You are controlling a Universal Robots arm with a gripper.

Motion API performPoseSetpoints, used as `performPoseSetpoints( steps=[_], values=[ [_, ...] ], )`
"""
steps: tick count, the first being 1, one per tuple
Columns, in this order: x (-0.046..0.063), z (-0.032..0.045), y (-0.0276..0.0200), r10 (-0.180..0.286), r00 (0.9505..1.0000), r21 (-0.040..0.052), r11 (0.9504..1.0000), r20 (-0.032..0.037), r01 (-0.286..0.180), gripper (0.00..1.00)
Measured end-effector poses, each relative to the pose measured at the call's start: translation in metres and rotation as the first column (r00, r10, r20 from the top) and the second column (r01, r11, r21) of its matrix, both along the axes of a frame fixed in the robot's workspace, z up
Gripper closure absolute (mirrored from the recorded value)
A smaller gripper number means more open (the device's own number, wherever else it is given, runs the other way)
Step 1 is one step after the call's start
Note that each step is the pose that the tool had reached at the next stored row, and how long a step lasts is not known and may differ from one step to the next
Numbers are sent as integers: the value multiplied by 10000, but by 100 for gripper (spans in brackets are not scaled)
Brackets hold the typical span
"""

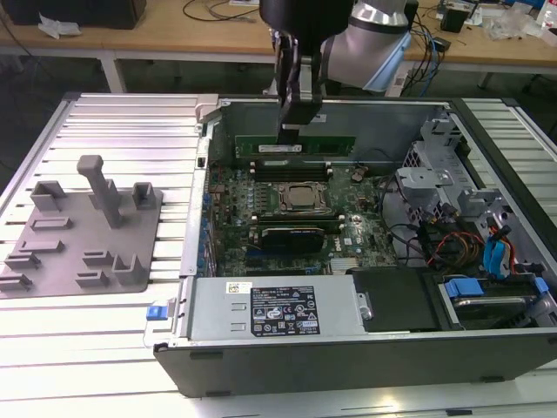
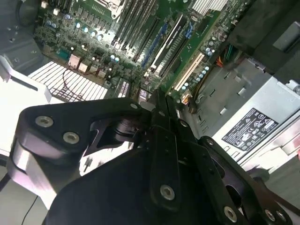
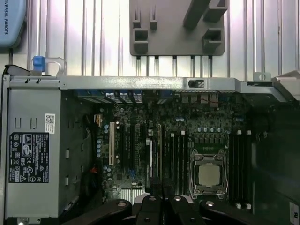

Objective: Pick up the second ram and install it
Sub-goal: 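Pick up the second ram and move it above second insertion slot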

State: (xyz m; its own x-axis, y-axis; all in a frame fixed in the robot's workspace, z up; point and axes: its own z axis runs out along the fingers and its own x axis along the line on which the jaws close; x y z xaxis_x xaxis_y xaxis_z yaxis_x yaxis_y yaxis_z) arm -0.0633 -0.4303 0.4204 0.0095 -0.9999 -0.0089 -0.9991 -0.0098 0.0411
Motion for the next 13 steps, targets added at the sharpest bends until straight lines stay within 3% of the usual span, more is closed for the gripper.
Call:
performPoseSetpoints(
  steps=[5, 13],
  values=[
    [66, -111, 2, 1, 10000, -10, 10000, -17, -1, 91],
    [205, -289, 44, 0, 10000, -48, 10000, -55, 0, 91]
  ],
)
